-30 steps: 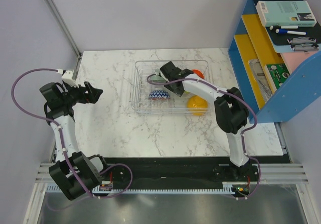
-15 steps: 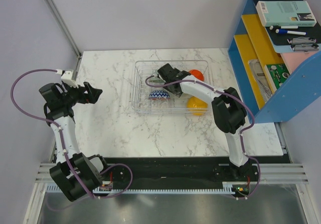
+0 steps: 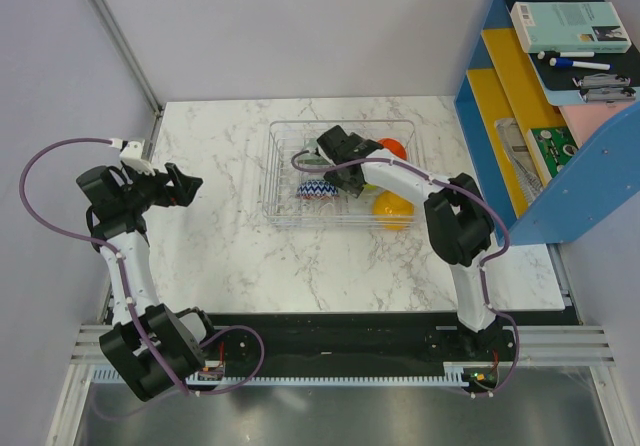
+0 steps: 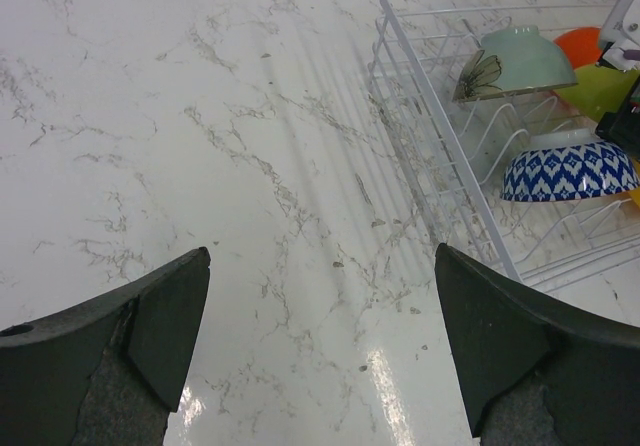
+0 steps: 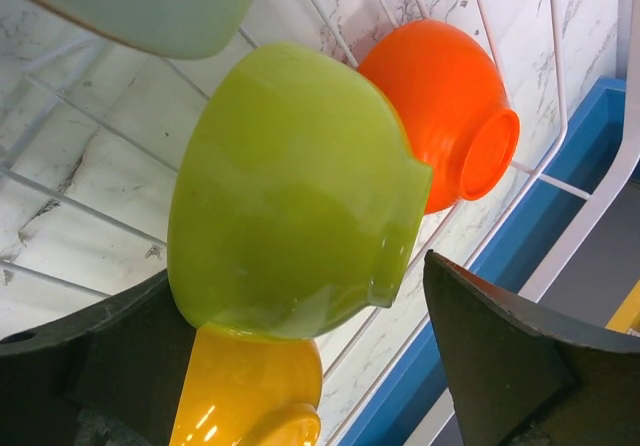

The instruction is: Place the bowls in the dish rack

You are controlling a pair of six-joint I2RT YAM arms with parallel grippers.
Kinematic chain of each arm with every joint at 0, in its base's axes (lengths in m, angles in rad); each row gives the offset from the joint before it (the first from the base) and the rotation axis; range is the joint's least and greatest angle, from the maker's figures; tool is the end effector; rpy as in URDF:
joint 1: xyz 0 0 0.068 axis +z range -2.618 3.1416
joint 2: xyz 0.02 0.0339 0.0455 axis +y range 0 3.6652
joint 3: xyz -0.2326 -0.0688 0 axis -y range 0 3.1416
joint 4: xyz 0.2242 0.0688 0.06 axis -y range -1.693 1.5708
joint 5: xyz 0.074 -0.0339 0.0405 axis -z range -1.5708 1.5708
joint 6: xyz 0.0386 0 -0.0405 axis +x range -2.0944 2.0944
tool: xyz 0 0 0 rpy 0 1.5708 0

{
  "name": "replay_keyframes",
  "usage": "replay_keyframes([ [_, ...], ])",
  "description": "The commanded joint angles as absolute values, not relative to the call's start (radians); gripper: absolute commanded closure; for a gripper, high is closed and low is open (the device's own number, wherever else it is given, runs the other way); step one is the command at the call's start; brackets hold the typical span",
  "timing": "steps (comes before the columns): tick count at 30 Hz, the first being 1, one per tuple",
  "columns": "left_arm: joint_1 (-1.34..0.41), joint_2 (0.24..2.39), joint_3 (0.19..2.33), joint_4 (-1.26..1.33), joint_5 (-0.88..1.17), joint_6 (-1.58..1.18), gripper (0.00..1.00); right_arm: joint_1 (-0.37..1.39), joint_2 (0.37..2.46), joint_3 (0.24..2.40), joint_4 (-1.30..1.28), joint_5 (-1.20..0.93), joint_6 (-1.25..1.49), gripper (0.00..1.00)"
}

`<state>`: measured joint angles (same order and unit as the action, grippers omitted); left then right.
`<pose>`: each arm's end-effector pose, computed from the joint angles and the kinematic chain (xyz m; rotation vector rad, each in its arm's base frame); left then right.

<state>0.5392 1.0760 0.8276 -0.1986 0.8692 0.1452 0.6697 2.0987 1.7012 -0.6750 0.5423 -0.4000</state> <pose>0.2132 0.0932 0.2785 0.1634 1.8661 -0.4064 0.3403 0.2440 0.1889 -1.1293 2.2552 -0.6070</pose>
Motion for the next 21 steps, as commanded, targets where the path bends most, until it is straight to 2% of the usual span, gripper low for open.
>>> replay_keyframes([
  [1, 0.551, 1.055, 0.828, -0.153, 0.879, 0.11, 0.0, 0.673, 2.042, 1.724, -0.721, 0.492, -0.4, 0.02],
  [21, 0.563, 1.048, 0.828, -0.15, 0.89, 0.11, 0.0, 0.673, 1.987, 1.807, -0.845, 0.338, -0.379, 0.03],
])
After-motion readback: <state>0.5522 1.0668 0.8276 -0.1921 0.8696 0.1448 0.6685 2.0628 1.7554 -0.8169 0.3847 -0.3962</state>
